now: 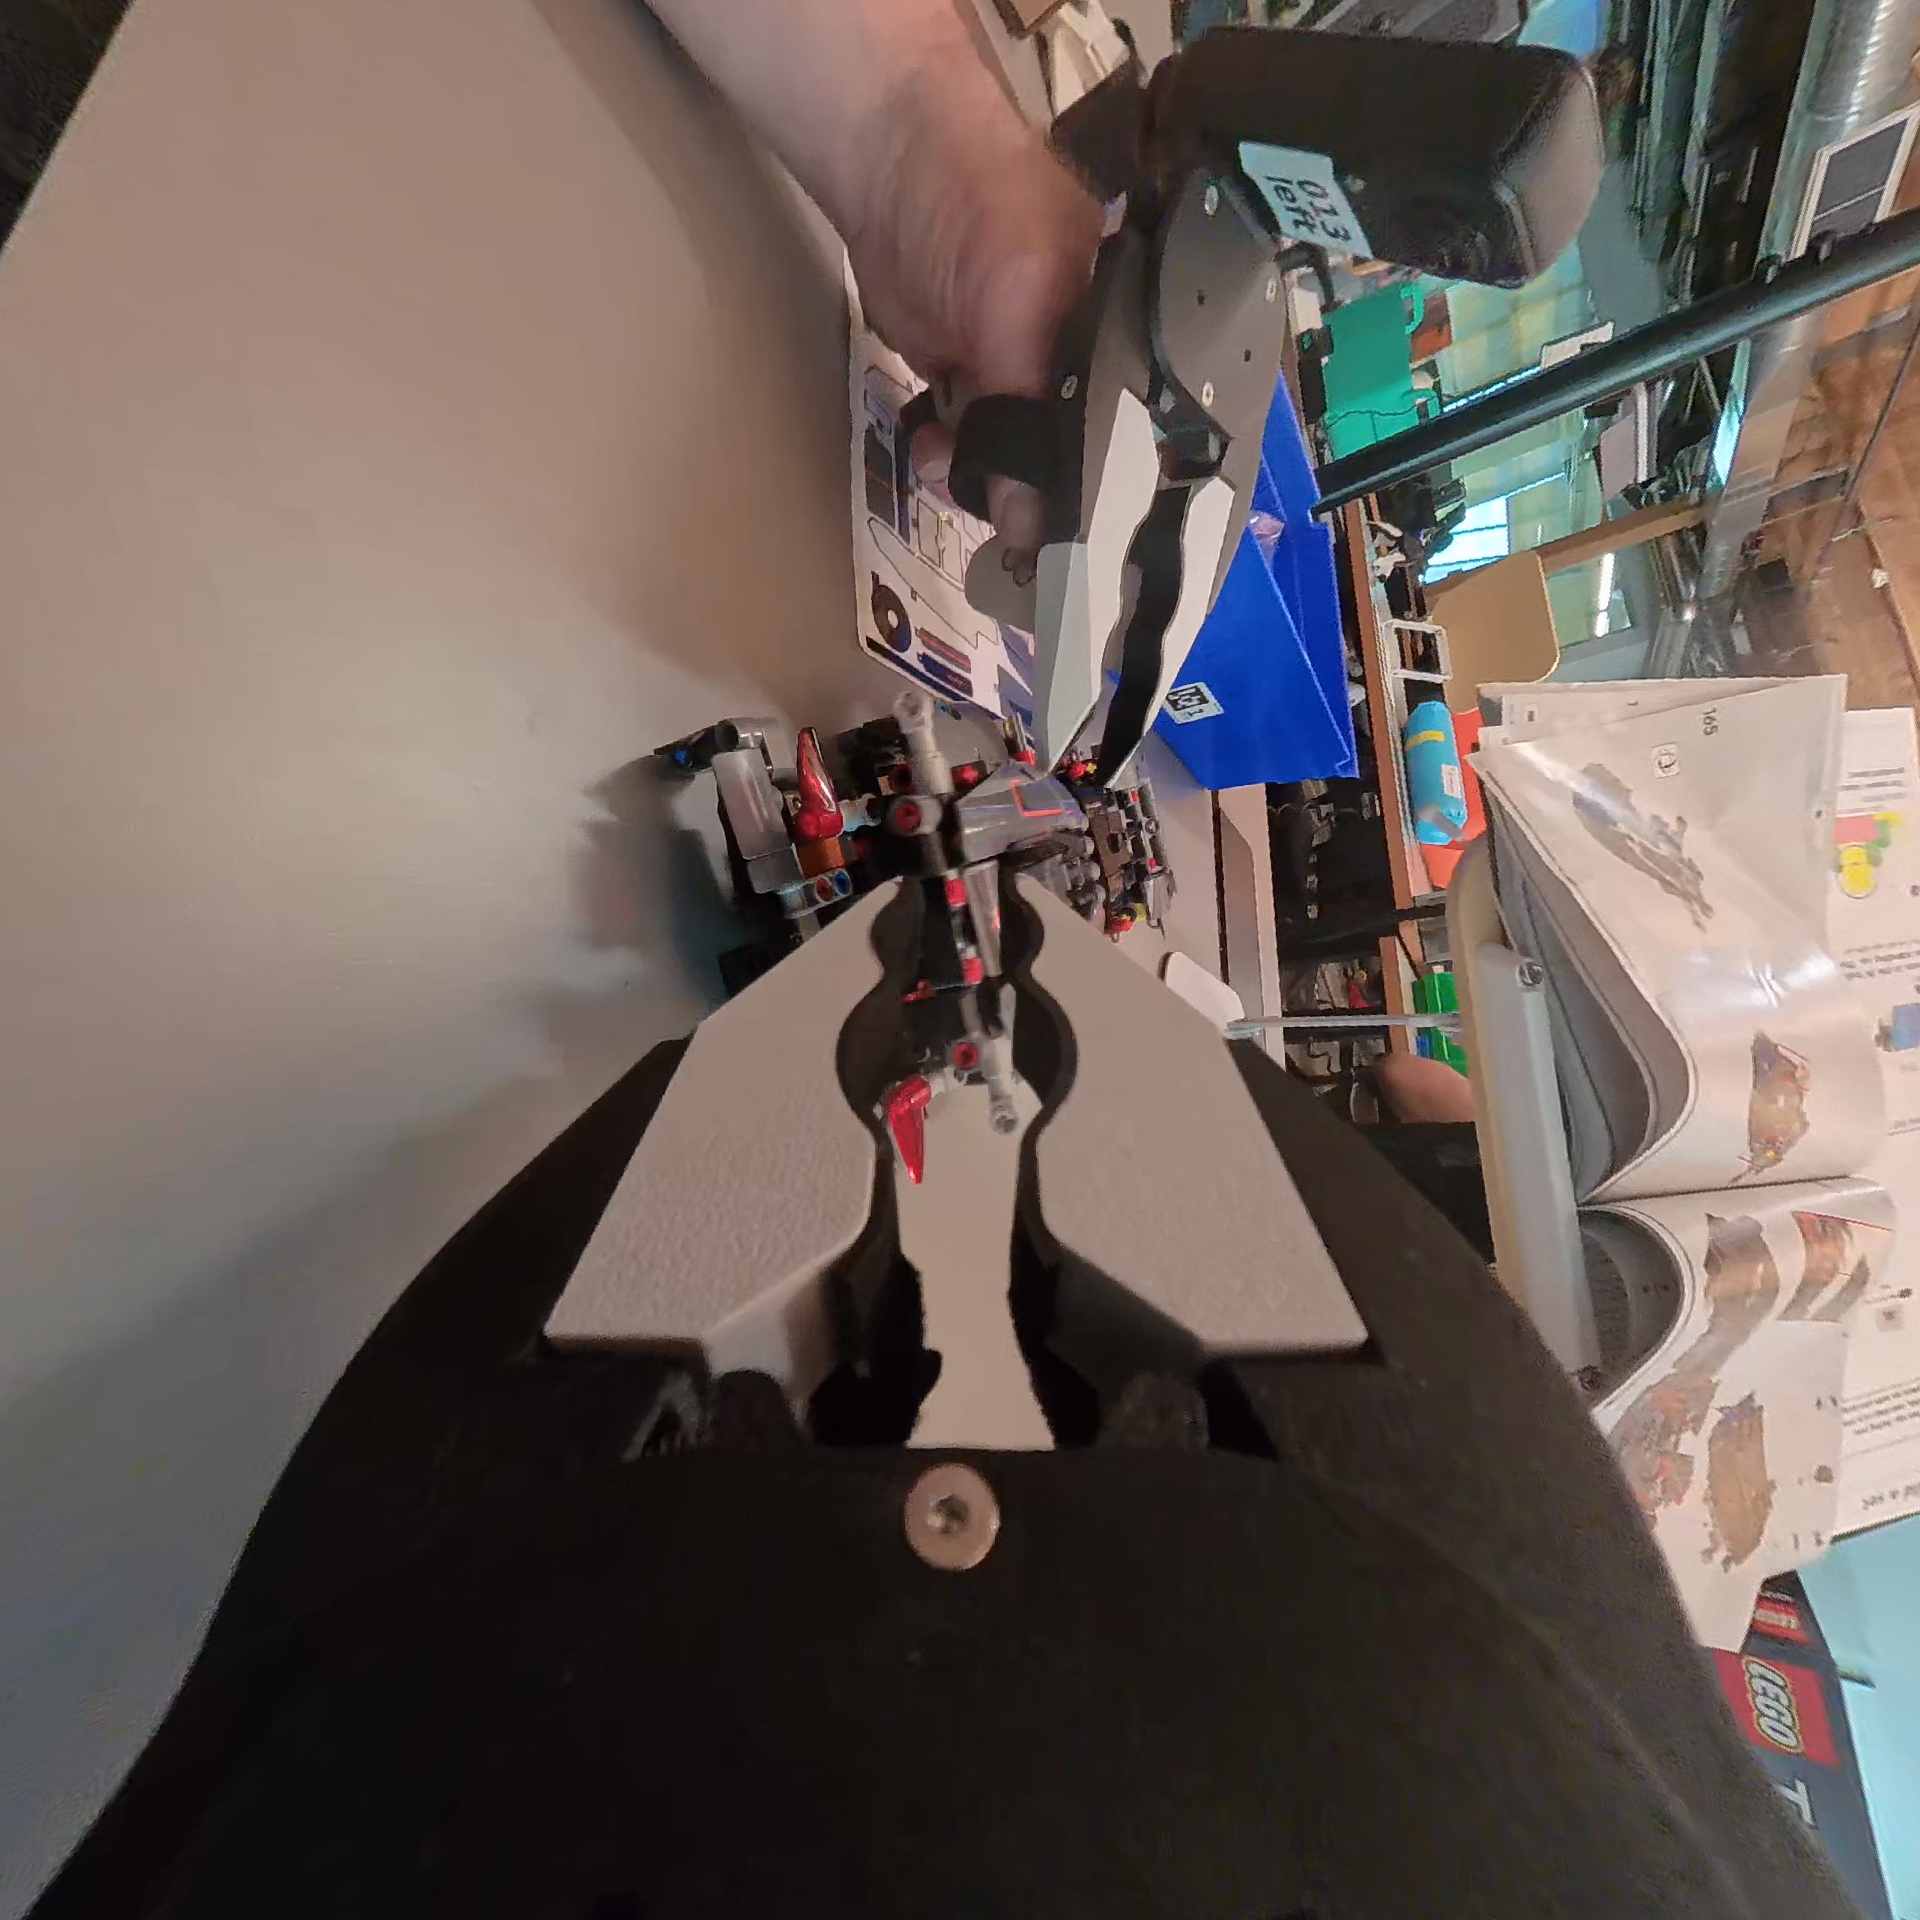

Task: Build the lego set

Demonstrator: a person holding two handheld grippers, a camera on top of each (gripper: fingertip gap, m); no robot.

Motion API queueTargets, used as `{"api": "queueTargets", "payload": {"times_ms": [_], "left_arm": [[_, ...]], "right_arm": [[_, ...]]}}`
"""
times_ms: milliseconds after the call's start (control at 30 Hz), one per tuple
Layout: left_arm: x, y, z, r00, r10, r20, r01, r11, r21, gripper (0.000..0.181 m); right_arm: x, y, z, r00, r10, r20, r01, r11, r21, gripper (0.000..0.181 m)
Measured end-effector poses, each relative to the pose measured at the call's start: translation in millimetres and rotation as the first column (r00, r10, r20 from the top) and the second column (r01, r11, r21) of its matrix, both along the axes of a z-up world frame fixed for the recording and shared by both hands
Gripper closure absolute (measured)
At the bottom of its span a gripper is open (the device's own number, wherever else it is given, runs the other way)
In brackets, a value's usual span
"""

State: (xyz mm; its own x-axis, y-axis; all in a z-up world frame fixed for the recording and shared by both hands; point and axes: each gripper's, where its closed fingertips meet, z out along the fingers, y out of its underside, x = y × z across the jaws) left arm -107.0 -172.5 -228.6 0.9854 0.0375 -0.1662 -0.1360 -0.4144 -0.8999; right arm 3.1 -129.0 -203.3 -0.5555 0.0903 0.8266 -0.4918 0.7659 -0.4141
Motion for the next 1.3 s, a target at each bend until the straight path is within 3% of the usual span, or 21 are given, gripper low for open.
{"api": "queueTargets", "payload": {"times_ms": [467,1133,1233,1300], "left_arm": [[6.8,5.4,-10.0,0.999,-0.035,0.031,0.036,0.998,-0.043,0.154],[3.2,7.1,-12.0,0.997,-0.019,0.074,0.023,0.998,-0.051,0.159],[2.5,6.0,-10.1,0.997,-0.017,0.076,0.02,0.999,-0.041,0.157],[-3.1,2.7,-3.7,0.996,0.021,0.085,-0.02,1.0,-0.015,0.147]], "right_arm": [[-6.5,1.1,-20.1,0.998,-0.022,0.06,0.022,1.0,0.011,0.174],[-15.1,1.3,-20.7,0.998,-0.023,0.063,0.024,1.0,-0.008,0.173],[-14.1,2.1,-17.3,0.999,-0.024,0.049,0.025,1.0,-0.007,0.17],[-9.0,3.6,-12.7,0.997,-0.007,0.077,0.01,0.999,-0.034,0.164]]}}
